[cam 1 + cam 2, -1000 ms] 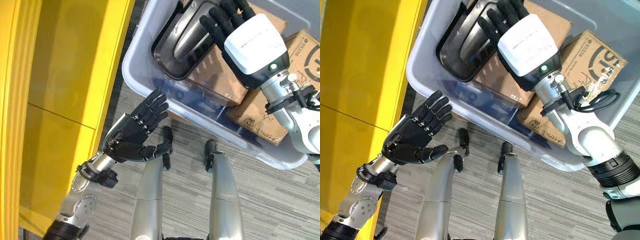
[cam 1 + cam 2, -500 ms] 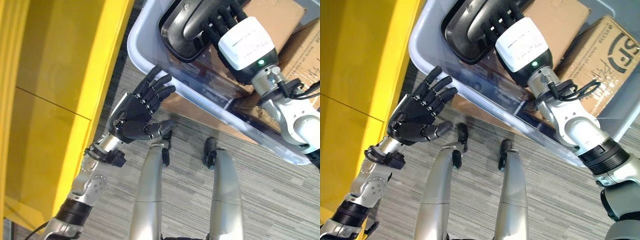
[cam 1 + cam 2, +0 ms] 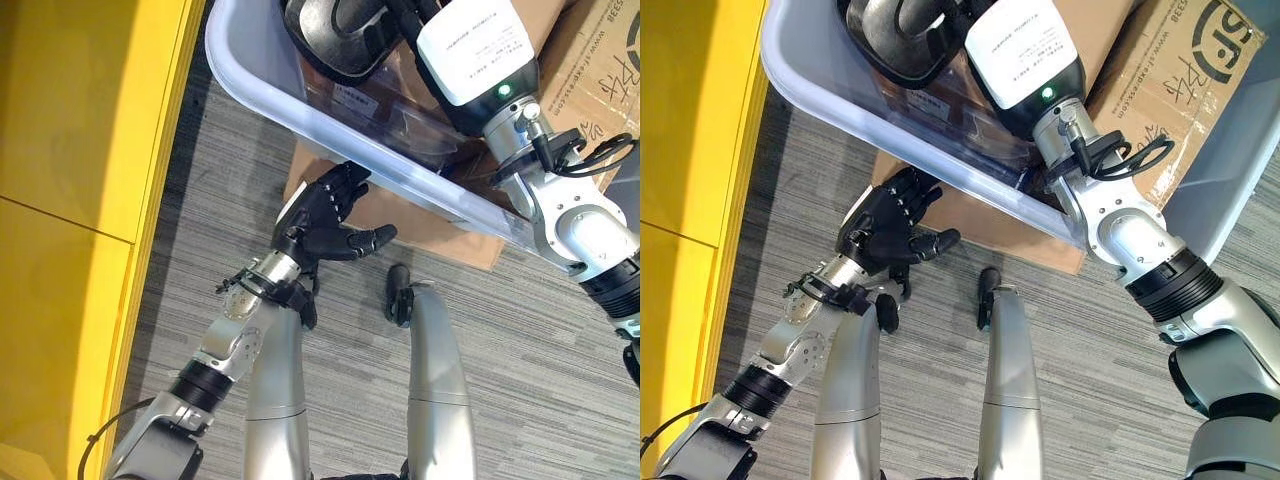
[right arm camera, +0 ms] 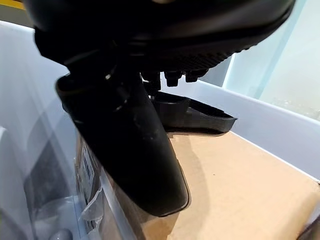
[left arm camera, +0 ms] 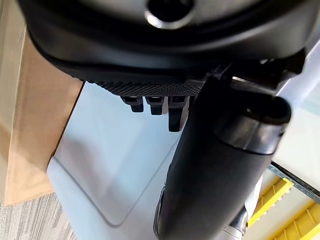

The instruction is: Move parts from the plastic box to the shelf.

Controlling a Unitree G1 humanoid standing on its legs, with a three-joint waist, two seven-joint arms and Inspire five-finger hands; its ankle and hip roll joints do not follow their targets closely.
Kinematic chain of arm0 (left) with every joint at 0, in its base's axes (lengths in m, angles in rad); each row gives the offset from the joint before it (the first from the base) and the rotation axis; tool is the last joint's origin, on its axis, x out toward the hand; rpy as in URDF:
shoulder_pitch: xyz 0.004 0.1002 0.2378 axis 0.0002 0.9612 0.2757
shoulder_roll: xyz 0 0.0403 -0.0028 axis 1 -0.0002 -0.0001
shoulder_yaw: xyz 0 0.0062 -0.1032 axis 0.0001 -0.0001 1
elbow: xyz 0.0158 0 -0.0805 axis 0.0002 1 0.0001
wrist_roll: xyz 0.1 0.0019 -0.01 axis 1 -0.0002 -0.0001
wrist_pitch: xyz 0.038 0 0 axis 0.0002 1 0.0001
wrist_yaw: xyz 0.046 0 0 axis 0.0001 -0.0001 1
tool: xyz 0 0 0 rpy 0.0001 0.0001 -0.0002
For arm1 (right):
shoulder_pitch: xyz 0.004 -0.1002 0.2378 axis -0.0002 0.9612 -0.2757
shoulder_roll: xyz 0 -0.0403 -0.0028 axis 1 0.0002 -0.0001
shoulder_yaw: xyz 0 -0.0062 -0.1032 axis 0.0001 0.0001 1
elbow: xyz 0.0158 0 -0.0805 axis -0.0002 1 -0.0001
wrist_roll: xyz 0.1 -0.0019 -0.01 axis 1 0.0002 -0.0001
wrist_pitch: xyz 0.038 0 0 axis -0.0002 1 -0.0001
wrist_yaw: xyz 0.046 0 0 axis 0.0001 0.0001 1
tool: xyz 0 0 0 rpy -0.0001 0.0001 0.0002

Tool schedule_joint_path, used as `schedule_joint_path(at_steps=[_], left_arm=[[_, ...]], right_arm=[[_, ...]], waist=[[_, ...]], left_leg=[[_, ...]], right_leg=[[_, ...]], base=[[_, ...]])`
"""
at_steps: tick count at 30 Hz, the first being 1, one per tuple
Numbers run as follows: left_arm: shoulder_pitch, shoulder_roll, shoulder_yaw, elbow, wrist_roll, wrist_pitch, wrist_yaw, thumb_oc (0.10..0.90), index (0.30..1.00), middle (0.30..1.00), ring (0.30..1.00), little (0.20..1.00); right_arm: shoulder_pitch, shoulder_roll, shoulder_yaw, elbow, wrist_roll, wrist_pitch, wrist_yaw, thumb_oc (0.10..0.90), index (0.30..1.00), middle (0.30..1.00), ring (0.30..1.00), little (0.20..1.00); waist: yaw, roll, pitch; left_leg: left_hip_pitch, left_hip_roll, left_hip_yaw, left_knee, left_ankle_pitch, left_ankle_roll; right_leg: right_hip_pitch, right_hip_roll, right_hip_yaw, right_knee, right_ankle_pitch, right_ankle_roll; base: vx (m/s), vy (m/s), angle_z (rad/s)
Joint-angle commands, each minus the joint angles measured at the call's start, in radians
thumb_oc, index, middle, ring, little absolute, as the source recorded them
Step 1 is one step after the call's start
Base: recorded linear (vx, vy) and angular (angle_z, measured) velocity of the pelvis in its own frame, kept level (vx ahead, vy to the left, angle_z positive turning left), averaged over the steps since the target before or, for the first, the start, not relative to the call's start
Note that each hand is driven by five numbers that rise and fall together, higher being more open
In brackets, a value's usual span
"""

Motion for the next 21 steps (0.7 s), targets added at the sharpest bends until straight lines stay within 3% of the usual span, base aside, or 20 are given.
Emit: schedule_joint_path(at_steps=[1, 7, 14, 19, 21], left_arm=[[-0.038, -0.061, -0.019, -0.053, 0.028, -0.085, -0.018, 0.900, 1.000, 1.000, 1.000, 1.000], [-0.063, -0.066, -0.025, -0.018, 0.018, -0.094, -0.027, 0.900, 1.000, 1.000, 1.000, 1.000], [-0.052, -0.073, -0.028, -0.012, 0.021, -0.082, -0.033, 0.900, 1.000, 1.000, 1.000, 1.000], [-0.029, -0.066, -0.041, 0.040, 0.090, 0.013, -0.019, 0.900, 1.000, 1.000, 1.000, 1.000], [-0.005, -0.063, -0.051, 0.090, 0.129, -0.020, -0.055, 0.900, 1.000, 1.000, 1.000, 1.000]], right_arm=[[-0.069, 0.002, 0.019, 0.043, -0.021, 0.000, -0.082, 0.900, 1.000, 1.000, 1.000, 1.000], [-0.104, 0.008, 0.033, 0.059, -0.135, -0.009, -0.144, 0.900, 1.000, 1.000, 1.000, 1.000], [-0.123, 0.001, 0.060, 0.024, -0.174, -0.054, -0.058, 0.900, 1.000, 1.000, 1.000, 1.000], [-0.144, -0.014, 0.091, 0.017, -0.177, -0.065, -0.010, 0.900, 1.000, 1.000, 1.000, 1.000], [-0.172, -0.023, 0.118, 0.029, -0.148, -0.057, 0.009, 0.900, 1.000, 1.000, 1.000, 1.000]], waist=[[0.040, 0.033, -0.015], [0.039, 0.034, -0.015], [0.041, 0.029, -0.015], [0.048, 0.027, -0.015], [0.054, 0.026, -0.015]], left_leg=[[0.094, 0.061, -0.013, -0.072, -0.086, -0.018], [0.107, 0.063, -0.010, -0.083, -0.089, -0.016], [0.124, 0.064, -0.009, -0.089, -0.089, -0.013], [0.144, 0.063, -0.013, -0.103, -0.085, -0.012], [0.150, 0.066, -0.015, -0.109, -0.082, -0.014]], right_leg=[[0.049, 0.034, -0.050, 0.024, -0.066, -0.044], [0.062, 0.034, -0.049, 0.012, -0.062, -0.042], [0.078, 0.033, -0.050, 0.006, -0.061, -0.040], [0.098, 0.031, -0.059, -0.003, -0.056, -0.038], [0.106, 0.028, -0.063, -0.008, -0.053, -0.038]], base=[[0.00, 0.000, 0.00], [0.00, 0.000, 0.00], [0.00, 0.000, 0.00], [0.00, 0.000, 0.00], [0.00, 0.000, 0.00]])
